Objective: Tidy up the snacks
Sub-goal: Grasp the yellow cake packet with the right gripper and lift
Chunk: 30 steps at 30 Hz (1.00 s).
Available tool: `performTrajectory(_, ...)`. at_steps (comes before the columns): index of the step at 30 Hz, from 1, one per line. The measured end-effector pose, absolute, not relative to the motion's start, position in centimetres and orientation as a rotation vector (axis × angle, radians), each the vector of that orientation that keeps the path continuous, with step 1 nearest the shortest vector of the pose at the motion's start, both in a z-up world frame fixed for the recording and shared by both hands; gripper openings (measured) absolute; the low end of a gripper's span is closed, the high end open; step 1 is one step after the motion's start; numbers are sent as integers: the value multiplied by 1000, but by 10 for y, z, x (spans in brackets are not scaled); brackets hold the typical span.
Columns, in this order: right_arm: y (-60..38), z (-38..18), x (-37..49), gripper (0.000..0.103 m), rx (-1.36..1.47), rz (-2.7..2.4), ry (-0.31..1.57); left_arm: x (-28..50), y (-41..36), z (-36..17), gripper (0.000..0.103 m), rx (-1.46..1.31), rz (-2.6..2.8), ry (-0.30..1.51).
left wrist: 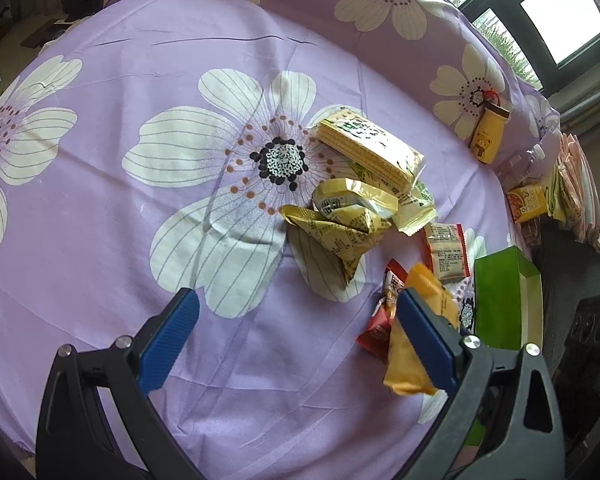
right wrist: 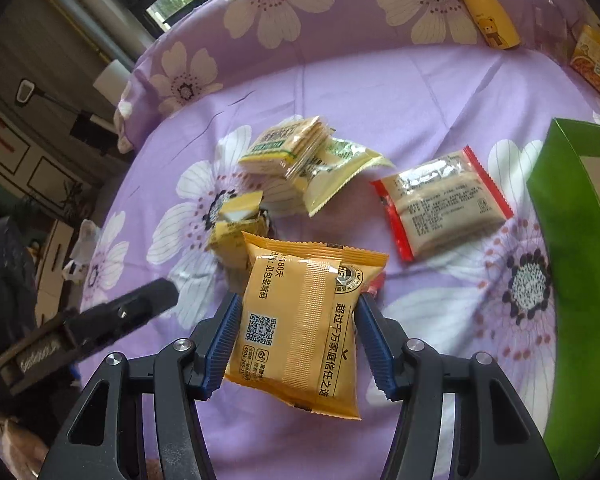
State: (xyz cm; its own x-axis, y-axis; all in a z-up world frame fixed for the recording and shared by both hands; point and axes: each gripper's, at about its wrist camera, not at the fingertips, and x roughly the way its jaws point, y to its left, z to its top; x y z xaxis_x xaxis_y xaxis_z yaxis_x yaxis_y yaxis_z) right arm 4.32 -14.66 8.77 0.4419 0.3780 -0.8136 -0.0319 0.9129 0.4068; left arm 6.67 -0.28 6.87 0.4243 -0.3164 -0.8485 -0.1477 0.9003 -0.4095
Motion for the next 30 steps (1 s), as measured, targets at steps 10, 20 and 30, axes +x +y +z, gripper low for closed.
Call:
performTrajectory(10, -179, 81, 25, 64, 428, 245, 1119, 61, -20, 66, 99, -420, -151, 1166)
performTrajectory(20, -222, 81, 17, 68, 608, 200, 1075, 42, -65, 56, 98, -373, -313, 1246)
performTrajectory(30, -206, 59, 23, 60, 641, 248, 1138, 31, -96, 44, 81, -274, -381, 1250)
